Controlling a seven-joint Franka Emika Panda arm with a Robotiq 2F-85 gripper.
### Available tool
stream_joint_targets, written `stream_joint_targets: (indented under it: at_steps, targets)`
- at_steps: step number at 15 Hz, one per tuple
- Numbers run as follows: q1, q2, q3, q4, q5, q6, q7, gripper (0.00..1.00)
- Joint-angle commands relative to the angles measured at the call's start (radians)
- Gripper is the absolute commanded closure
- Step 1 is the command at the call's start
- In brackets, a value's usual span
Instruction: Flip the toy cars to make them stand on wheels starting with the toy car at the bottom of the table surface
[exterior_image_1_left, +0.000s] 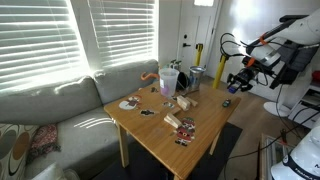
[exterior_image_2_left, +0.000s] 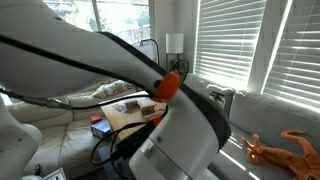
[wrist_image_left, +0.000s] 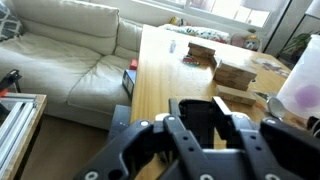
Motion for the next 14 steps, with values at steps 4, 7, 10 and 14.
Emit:
stream_joint_targets:
  at_steps: [4,7,10,14]
  targets:
    - [-0.022,0.07,-0.021,0.043,0.052,-0.061,-0.039,0.63]
    - [-0.034,0.109,-0.026,0.069,0.067,-0.099,-0.057,0.88]
    - [-0.055,0.159,-0.035,0.095,0.072,-0.185,-0.065,0.88]
    - [-0.077,0.232,-0.046,0.132,0.069,-0.247,-0.044,0.88]
